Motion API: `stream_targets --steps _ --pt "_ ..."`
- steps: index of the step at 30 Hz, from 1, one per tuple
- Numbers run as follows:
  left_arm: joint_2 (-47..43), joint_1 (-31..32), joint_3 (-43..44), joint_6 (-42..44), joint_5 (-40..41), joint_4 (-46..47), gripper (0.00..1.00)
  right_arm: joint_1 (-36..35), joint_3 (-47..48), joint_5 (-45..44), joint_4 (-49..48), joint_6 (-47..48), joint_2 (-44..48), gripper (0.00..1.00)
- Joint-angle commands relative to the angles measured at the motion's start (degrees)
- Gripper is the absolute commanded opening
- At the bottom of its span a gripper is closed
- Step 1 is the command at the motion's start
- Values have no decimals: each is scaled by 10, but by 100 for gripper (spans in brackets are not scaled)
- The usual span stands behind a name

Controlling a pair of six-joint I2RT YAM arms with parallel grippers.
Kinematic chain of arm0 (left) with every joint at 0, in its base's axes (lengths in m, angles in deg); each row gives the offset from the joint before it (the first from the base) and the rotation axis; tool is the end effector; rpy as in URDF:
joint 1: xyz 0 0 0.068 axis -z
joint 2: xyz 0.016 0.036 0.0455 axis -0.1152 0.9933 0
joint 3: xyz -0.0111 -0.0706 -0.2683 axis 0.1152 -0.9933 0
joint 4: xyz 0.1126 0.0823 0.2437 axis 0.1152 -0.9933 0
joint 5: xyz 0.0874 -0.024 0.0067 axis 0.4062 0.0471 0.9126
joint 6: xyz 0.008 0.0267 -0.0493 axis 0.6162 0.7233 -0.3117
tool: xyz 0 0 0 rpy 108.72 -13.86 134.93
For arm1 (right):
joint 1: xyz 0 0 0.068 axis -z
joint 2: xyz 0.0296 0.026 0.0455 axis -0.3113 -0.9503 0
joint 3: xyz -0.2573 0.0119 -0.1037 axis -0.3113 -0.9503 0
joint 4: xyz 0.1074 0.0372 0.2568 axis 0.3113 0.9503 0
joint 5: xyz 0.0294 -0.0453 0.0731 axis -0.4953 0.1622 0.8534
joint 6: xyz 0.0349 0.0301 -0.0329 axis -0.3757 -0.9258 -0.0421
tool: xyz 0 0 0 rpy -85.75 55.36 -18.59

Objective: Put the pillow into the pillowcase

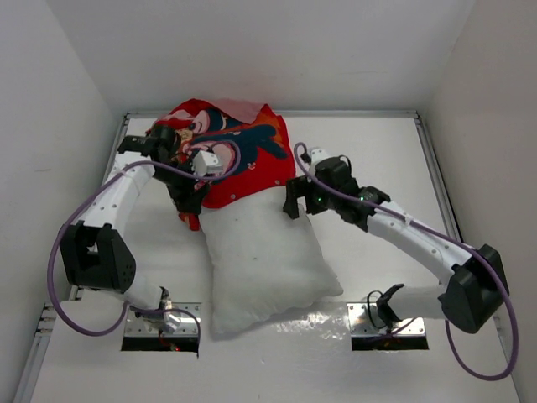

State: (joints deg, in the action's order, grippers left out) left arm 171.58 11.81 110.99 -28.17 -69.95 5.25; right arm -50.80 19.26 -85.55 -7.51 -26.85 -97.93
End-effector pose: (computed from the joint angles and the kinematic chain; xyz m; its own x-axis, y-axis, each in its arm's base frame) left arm 0.2884 -0.0460 0.2891 -0.3395 0.7889 -0.5122 0.9337 0.3483 -0.0824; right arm 0.2597 0.1664 0.2628 -0.7086 0.0216 -0.7053 -0.2770 0.9108 0.3062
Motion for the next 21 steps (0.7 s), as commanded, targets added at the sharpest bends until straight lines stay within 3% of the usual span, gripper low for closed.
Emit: stream_targets --steps 1,3,6,11,14,16,17,18,19,20,21 --pt "-6 13 105 21 -32 -19 73 -49 -26 -45 -30 -33 45 99" --pt "-7 75 115 -30 -7 27 83 -98 -38 -67 -52 -49 48 99" --pt "9 172 81 -50 42 64 83 -153 -43 -109 -68 -55 36 99" --pt "58 194 23 -128 109 164 86 -179 -49 -111 -87 -79 14 99" --pt "69 194 30 -172 133 224 73 -180 -59 -116 -109 -86 -20 99" --pt "75 194 48 -191 128 247 36 -178 -57 -112 -117 -85 -62 94" --pt "73 193 58 -199 118 241 9 -179 -51 -104 -120 -79 -77 83" --pt "70 194 77 -200 85 235 0 -179 -41 -94 -124 -77 -90 44" --pt "65 194 87 -200 65 229 0 -179 -35 -94 -125 -78 -110 15" --pt "57 194 96 -194 46 208 0 -179 -29 -95 -126 -79 -117 0" --pt "56 194 121 -183 6 180 0 -178 -20 -87 -136 -72 -124 0"
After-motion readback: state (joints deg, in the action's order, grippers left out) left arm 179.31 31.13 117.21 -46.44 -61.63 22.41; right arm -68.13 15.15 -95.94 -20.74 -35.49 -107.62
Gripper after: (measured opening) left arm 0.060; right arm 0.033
